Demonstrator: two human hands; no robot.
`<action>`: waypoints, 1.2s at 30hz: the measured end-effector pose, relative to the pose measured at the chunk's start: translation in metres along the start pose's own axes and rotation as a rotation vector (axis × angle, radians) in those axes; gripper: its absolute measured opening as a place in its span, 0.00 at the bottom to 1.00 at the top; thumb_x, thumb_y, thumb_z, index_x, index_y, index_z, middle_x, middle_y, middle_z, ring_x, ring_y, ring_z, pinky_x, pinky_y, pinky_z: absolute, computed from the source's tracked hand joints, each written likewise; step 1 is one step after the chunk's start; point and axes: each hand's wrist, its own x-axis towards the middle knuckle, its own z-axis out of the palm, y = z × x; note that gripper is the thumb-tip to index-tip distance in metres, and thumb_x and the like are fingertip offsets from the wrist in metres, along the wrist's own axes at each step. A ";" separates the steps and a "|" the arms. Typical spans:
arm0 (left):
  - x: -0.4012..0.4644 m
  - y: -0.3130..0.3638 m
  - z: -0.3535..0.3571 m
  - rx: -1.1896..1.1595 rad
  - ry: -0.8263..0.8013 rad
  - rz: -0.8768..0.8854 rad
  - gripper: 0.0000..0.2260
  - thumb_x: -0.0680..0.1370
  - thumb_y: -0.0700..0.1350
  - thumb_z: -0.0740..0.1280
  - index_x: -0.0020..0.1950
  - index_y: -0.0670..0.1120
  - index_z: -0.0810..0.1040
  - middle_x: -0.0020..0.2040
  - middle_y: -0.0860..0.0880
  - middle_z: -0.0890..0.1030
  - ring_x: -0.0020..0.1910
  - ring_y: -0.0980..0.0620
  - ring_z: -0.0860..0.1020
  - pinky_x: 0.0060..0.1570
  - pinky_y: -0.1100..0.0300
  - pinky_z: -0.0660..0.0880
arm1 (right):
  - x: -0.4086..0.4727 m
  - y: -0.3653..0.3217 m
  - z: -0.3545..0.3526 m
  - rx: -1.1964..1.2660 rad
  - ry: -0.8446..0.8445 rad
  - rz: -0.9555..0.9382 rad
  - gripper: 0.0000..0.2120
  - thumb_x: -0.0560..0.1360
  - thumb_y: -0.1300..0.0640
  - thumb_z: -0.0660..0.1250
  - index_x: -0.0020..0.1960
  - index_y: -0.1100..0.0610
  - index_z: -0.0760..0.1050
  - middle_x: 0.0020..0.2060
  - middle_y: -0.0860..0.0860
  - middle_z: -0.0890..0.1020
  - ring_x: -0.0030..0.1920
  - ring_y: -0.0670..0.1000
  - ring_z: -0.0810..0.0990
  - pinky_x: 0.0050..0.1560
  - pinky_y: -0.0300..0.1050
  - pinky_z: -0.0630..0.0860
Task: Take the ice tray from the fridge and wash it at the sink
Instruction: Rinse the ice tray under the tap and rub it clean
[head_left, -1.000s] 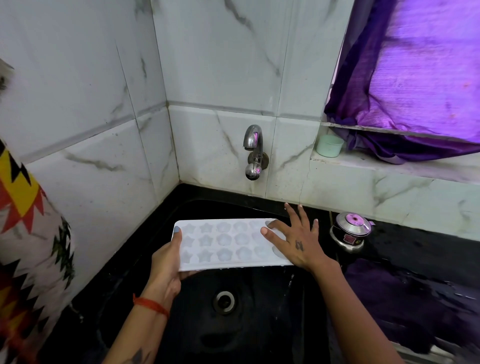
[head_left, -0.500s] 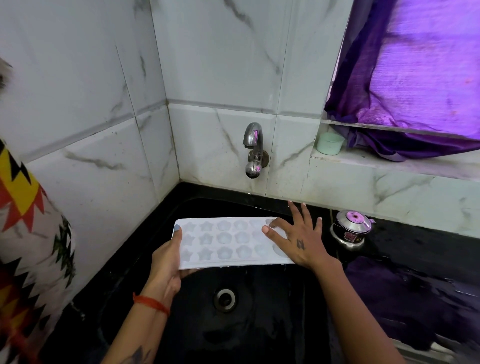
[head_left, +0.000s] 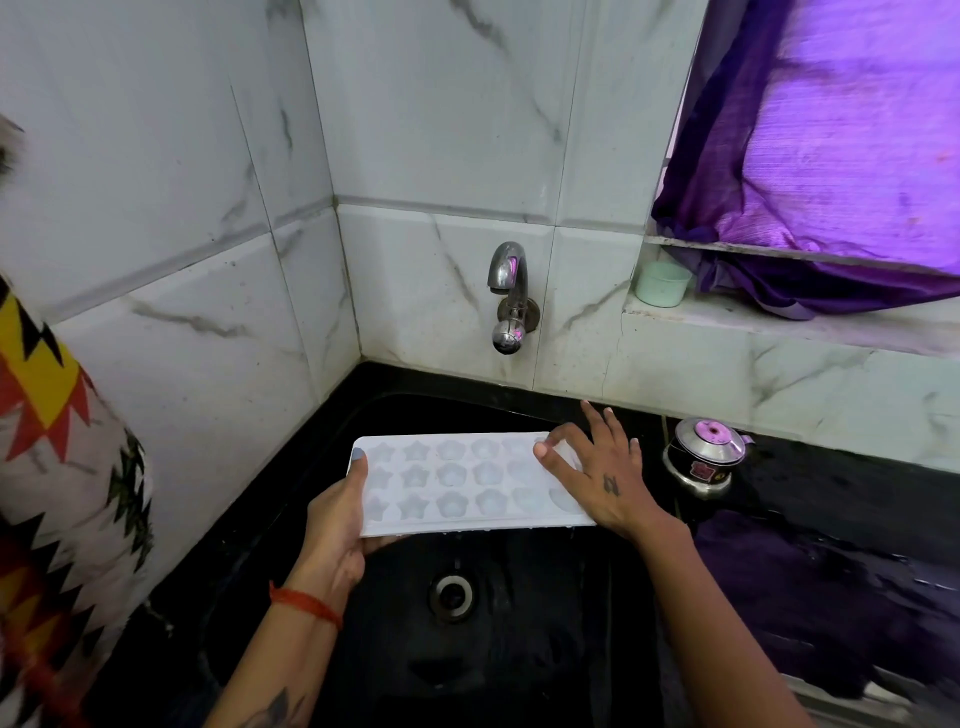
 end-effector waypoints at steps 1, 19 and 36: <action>-0.001 0.000 0.000 -0.002 -0.003 0.000 0.15 0.78 0.56 0.64 0.47 0.44 0.78 0.42 0.45 0.82 0.40 0.46 0.81 0.31 0.55 0.79 | 0.000 -0.001 -0.001 0.013 0.014 -0.013 0.25 0.68 0.26 0.52 0.54 0.41 0.71 0.77 0.51 0.51 0.76 0.51 0.39 0.72 0.61 0.36; 0.000 0.002 0.001 0.000 -0.012 -0.015 0.16 0.78 0.56 0.64 0.46 0.43 0.78 0.42 0.44 0.82 0.40 0.46 0.81 0.27 0.55 0.79 | 0.004 -0.023 0.010 -0.228 -0.032 -0.169 0.39 0.63 0.23 0.41 0.61 0.39 0.73 0.77 0.53 0.49 0.76 0.51 0.35 0.71 0.56 0.28; 0.001 0.002 0.000 0.018 -0.020 -0.017 0.17 0.77 0.57 0.63 0.49 0.43 0.79 0.43 0.44 0.83 0.41 0.46 0.82 0.30 0.56 0.78 | 0.004 -0.025 0.010 -0.272 -0.031 -0.163 0.41 0.61 0.21 0.39 0.63 0.38 0.71 0.78 0.53 0.47 0.76 0.53 0.35 0.72 0.57 0.29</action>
